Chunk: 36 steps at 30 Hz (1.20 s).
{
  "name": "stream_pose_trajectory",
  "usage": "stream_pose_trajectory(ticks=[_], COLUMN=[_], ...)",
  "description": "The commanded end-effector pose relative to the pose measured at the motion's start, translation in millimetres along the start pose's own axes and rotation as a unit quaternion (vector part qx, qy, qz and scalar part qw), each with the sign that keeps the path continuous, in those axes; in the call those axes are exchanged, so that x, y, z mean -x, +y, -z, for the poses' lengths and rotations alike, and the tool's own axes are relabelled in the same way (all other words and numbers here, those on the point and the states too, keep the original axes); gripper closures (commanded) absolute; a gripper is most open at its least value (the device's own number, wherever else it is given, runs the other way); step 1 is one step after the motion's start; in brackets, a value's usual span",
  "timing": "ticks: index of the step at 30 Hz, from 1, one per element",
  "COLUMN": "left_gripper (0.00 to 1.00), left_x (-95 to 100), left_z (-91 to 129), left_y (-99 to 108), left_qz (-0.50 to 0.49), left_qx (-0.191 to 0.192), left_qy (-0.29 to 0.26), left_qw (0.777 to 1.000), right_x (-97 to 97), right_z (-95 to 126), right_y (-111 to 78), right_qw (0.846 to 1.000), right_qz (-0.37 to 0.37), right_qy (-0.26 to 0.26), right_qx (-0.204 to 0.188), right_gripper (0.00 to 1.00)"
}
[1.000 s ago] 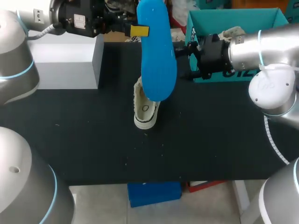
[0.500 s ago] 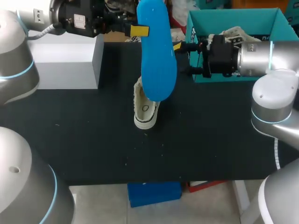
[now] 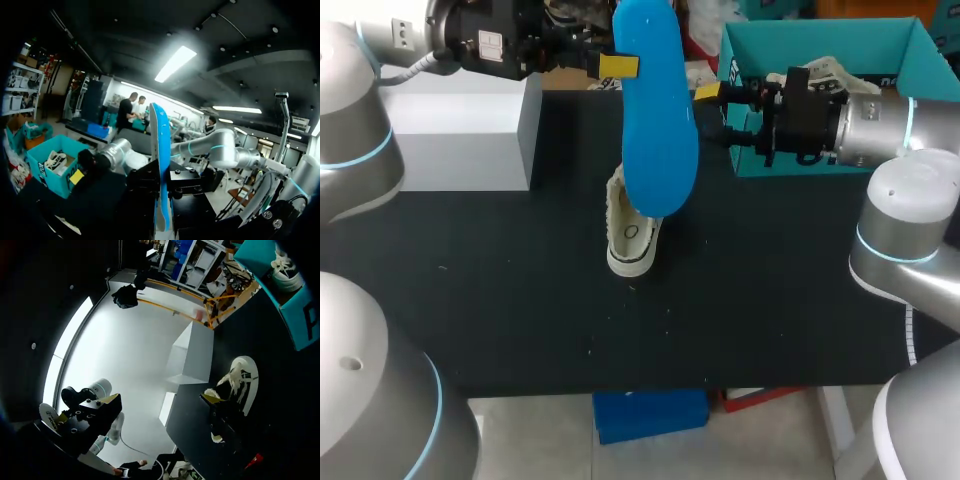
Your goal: Take the shoe out of the shoebox, open the shoe tongue, remove and reinsert the insole, then place the shoe into the shoebox
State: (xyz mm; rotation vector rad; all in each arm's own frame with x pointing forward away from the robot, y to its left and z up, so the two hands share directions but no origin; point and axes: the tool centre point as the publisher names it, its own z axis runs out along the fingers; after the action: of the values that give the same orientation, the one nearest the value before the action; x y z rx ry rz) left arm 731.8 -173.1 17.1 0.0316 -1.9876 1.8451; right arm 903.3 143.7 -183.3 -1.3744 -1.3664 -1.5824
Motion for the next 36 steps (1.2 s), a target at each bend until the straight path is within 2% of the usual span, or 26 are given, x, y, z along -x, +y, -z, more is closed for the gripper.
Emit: stream_pose_trajectory(ticks=[1,16,20,23,27,32,33,36], left_gripper=[1.0,1.0,1.0,1.0,1.0,1.0,1.0,1.0], left_x=[0.7,0.7,-2.4,-7.0,-10.1,-14.1,-15.4,-16.7], left_z=[-1,-1,-4,-5,-7,-5,-6,-8], left_y=[0,0,3,9,22,38,42,52], left_qz=[0.0,0.0,-0.109,-0.202,-0.291,-0.396,-0.427,-0.464], left_qx=[0.0,0.0,0.048,0.092,0.13,0.147,0.156,0.163], left_qy=[0.0,0.0,-0.03,-0.051,-0.074,-0.093,-0.094,-0.091], left_qw=[1.0,1.0,0.992,0.974,0.945,0.901,0.886,0.866], right_x=[-0.7,-0.7,-0.7,-0.7,-0.7,-0.7,-0.7,-0.7], right_z=[1,1,1,1,1,1,1,1], right_y=[-4.2,-4.2,-4.2,-4.2,-4.2,-4.2,-4.2,-4.2], right_qw=[1.0,1.0,1.0,1.0,1.0,1.0,1.0,1.0], right_qz=[0.0,0.0,0.0,0.0,0.0,0.0,0.0,0.0], right_qy=[-0.001,-0.001,-0.001,-0.001,-0.001,-0.001,-0.001,-0.001], right_qx=[0.005,0.005,0.005,0.005,0.005,0.005,0.005,0.005], right_gripper=[0.0,0.0,0.0,0.0,0.0,0.0,0.0,0.0])
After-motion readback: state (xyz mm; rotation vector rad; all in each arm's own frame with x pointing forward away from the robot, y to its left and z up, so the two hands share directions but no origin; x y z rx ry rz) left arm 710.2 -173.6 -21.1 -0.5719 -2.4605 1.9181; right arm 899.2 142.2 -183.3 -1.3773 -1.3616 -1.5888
